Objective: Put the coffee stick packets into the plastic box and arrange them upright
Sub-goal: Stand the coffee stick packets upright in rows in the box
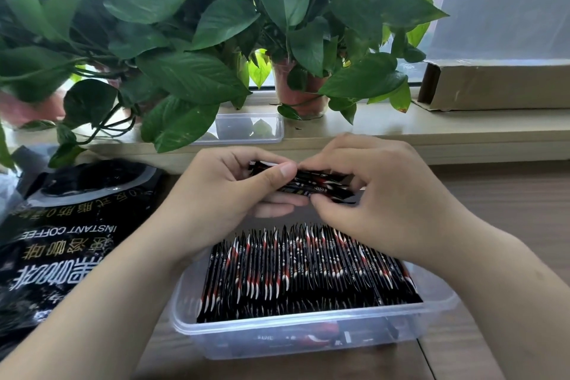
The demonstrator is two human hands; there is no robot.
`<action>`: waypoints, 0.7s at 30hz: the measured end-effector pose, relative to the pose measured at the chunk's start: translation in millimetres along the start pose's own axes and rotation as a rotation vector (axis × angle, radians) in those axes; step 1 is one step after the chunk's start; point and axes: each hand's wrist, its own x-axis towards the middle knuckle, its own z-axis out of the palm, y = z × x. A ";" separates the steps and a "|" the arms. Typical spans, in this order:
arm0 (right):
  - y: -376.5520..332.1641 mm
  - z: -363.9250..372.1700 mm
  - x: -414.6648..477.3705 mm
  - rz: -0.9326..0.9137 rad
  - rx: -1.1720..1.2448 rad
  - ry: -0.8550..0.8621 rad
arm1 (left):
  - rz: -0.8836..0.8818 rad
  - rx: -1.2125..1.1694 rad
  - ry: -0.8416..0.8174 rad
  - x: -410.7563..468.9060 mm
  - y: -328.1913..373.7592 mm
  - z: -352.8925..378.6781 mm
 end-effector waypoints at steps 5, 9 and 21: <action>3.5 -7.1 -1.2 -0.022 0.020 -0.031 | -0.034 -0.071 -0.039 0.8 -0.2 -4.0; 2.9 -9.3 -2.5 -0.077 -0.008 -0.054 | -0.074 -0.100 -0.081 1.4 -1.3 -6.3; 21.5 -31.1 -14.8 0.201 0.263 -0.069 | 0.286 0.327 0.073 6.2 -11.1 -11.8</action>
